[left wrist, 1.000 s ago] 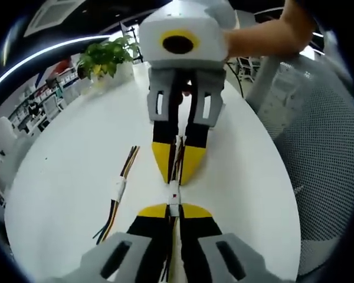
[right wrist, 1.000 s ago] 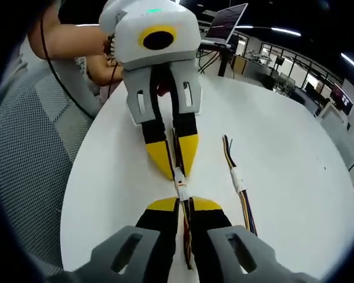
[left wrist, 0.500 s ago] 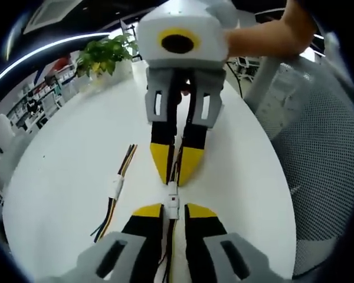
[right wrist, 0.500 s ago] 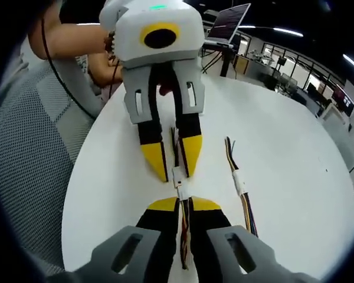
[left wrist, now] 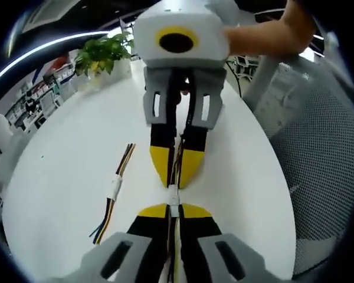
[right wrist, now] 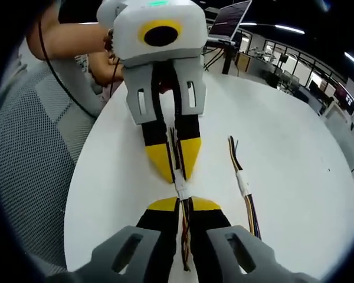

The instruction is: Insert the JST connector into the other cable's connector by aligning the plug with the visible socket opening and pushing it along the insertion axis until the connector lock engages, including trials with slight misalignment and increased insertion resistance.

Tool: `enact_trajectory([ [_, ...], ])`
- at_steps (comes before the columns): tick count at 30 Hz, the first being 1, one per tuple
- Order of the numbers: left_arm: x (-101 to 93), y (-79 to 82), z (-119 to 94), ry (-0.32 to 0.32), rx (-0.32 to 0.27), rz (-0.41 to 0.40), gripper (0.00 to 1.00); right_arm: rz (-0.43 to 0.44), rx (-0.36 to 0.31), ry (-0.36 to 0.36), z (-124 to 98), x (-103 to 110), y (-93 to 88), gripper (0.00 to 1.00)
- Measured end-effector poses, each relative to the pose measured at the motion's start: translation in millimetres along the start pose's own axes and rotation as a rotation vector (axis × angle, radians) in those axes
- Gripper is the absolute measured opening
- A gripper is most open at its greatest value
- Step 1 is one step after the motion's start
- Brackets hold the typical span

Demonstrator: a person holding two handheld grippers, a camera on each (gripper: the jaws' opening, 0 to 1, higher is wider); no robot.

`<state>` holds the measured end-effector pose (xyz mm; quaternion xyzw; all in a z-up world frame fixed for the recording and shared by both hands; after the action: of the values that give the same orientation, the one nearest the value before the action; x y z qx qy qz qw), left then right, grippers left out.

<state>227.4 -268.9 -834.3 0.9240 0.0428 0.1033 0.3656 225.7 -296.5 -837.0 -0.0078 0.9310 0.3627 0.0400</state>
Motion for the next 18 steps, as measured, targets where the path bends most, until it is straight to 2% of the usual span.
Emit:
enact_trajectory([
  [7, 0.8, 0.8, 0.0, 0.000, 0.007, 0.027, 0.00, -0.009, 0.006, -0.004, -0.4, -1.1, -1.2, 0.03],
  [18, 0.7, 1.2, 0.1, -0.014, -0.001, 0.040, 0.00, 0.027, -0.005, 0.000, 0.6, -0.9, -0.9, 0.02],
])
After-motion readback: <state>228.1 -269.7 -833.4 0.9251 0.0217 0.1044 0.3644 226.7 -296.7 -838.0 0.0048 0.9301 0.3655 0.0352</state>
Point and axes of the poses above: the point that each gripper's makers call its tool centre point, and the gripper's own axes: z roughly forward along the fingers, x roughly to its left, y roughly out of its top, the point moved 2 cm from there along -z, roughly backward along the fingers
